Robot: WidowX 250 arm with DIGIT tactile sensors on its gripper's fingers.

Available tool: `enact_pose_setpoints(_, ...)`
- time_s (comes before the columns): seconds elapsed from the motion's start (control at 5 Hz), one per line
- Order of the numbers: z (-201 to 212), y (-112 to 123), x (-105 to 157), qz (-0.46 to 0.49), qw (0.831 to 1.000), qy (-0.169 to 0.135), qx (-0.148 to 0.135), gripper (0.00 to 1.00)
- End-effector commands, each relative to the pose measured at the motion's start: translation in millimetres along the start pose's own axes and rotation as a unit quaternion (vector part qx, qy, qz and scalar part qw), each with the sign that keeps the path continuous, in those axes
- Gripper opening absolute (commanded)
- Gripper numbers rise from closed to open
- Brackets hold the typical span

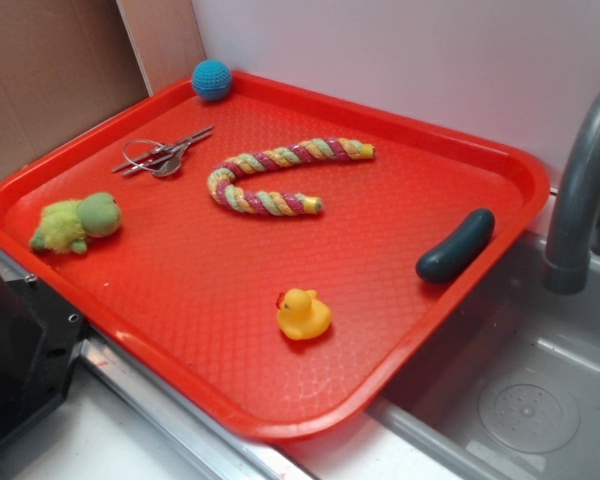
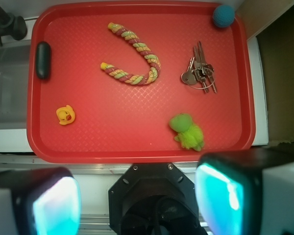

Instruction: Grab the multicolored rope.

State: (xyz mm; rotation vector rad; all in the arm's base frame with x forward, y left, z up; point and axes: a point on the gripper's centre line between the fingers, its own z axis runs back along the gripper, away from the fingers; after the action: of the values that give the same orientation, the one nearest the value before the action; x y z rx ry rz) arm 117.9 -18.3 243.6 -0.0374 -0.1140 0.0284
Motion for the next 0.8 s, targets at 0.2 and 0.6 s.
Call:
enact_pose_setpoints(0.2,5,-5,50,0.029,0.999,0.008,-0.023,1.00)
enact_pose_setpoints(0.6,-34,32,147,0.099,0.995,0.034,0.007,1.00)
